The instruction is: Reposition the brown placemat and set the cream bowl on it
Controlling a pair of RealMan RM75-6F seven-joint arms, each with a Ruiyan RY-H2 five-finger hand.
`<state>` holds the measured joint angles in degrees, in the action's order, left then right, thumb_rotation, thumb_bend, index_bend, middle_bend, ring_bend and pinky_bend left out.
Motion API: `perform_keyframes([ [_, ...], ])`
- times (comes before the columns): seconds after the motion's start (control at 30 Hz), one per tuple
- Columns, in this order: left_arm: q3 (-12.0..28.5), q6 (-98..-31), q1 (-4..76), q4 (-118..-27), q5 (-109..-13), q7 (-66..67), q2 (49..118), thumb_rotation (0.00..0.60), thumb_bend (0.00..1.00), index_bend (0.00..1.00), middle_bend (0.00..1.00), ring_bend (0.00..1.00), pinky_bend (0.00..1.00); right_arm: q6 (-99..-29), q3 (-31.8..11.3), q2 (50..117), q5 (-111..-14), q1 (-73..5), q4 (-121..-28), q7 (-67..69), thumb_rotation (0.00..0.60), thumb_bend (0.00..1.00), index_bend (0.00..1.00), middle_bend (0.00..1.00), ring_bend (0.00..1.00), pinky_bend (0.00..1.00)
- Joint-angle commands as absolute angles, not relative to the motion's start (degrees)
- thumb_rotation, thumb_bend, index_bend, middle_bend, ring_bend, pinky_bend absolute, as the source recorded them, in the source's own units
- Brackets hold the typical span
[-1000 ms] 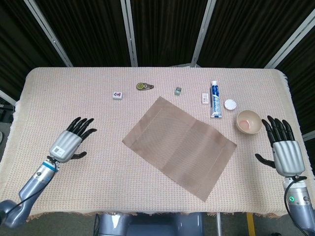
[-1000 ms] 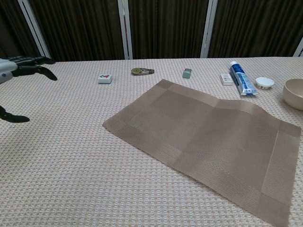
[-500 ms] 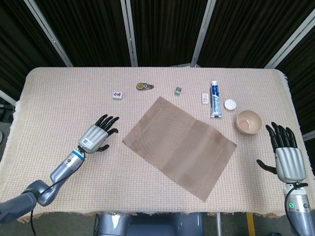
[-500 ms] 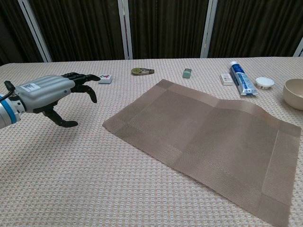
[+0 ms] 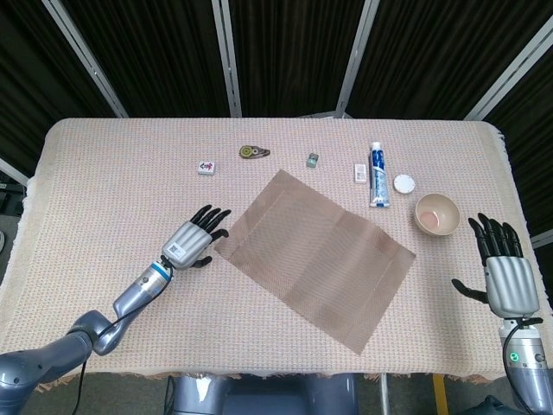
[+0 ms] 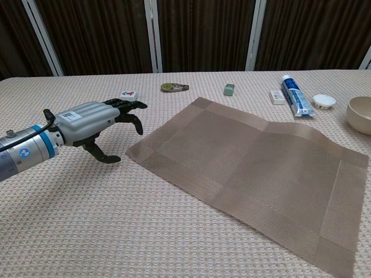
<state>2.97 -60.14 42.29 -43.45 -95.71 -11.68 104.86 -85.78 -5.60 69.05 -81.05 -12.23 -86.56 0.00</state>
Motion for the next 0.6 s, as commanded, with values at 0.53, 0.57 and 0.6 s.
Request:
perform_keyframes([
  [0.53,2.03,-57.58,44.99,-33.59,-93.36,-15.23,112.20,0.600,0.25,0.31,0.00,0.00,0.00,-86.03,-6.59,68.66,-82.15,-11.35,-86.66,0.50,0.600,0.00,0.00,0.00,0.00,0.00],
  [0.57,1.93,-57.59,45.06,-33.35,-93.38,-15.27,112.36,0.600,0.25,0.31,0.00,0.00,0.00,-85.99,-6.61,68.67,-82.19,-11.34,-86.64,0.52,0.600,0.00,0.00,0.00,0.00,0.00],
  [0.6,1.78,-57.55,45.16,-33.03,-93.39,-15.30,112.60,0.600,0.25,0.32,0.00,0.00,0.00,-85.95,-6.64,68.68,-82.24,-11.31,-86.62,0.56,0.600,0.00,0.00,0.00,0.00,0.00],
])
